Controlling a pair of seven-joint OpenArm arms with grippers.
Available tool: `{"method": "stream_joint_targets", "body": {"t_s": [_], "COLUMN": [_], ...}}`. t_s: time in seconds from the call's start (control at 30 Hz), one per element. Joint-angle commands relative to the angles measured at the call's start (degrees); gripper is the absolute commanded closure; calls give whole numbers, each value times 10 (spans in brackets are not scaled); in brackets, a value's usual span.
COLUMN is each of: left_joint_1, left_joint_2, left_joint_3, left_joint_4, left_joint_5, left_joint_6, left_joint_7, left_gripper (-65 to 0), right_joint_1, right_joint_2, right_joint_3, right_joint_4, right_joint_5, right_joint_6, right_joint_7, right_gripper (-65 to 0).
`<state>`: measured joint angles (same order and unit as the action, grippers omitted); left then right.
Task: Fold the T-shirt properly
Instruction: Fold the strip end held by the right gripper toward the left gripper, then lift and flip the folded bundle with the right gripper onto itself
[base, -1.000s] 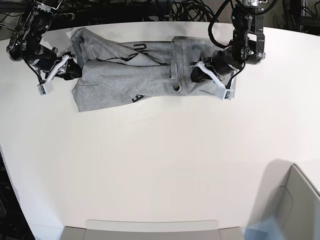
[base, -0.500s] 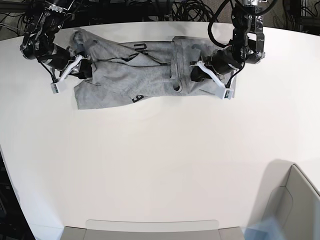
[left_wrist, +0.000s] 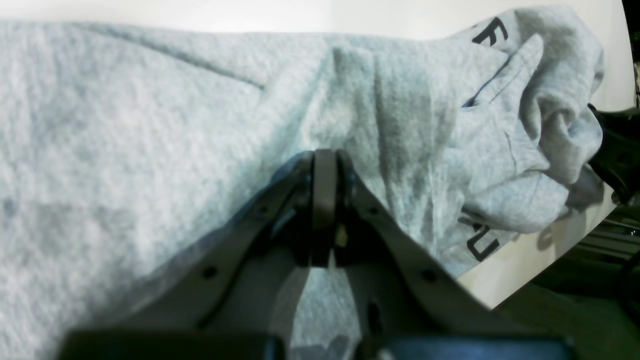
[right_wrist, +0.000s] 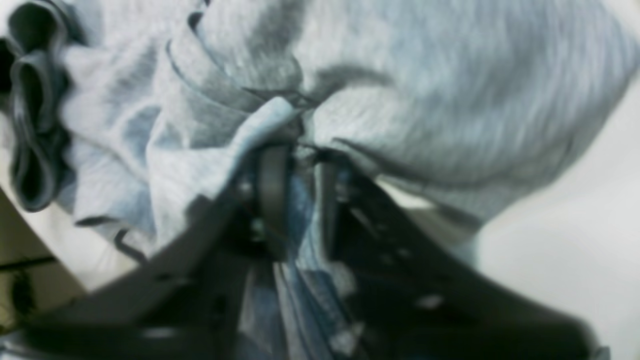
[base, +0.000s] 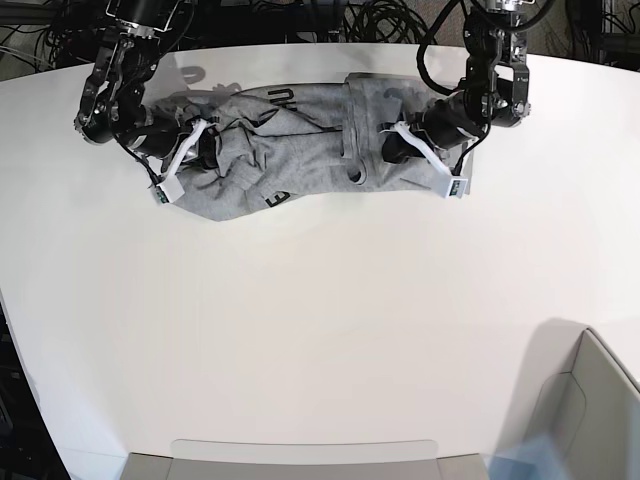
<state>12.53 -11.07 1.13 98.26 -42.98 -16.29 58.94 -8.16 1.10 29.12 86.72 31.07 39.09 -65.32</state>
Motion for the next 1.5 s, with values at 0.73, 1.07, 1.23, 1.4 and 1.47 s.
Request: {"method": "stream_joint_targets", "body": {"t_s": [0.73, 1.07, 1.23, 1.4, 1.47], "left_joint_1": [8, 43, 47, 47, 47], "left_joint_2": [-2, -1, -3, -4, -3], "left_joint_3": [-8, -109, -151, -156, -156], "left_joint_4": [139, 139, 138, 138, 138], "left_joint_5": [-10, -10, -10, -10, -10], "left_joint_6": [-5, -5, -6, -6, -6], "left_joint_7": [-4, 1, 2, 2, 2], "left_gripper": [0, 0, 0, 0, 0], "right_joint_1": [181, 159, 152, 157, 157], "right_joint_2": [178, 182, 146, 113, 113], "right_joint_3": [78, 15, -3, 1, 1], "right_joint_4": [-182, -68, -36, -32, -32], "right_joint_5": [-85, -84, -106, -152, -152], "right_joint_6": [9, 9, 9, 9, 9], "right_joint_7": [36, 51, 51, 55, 55], "right_gripper": [0, 0, 0, 0, 0]}}
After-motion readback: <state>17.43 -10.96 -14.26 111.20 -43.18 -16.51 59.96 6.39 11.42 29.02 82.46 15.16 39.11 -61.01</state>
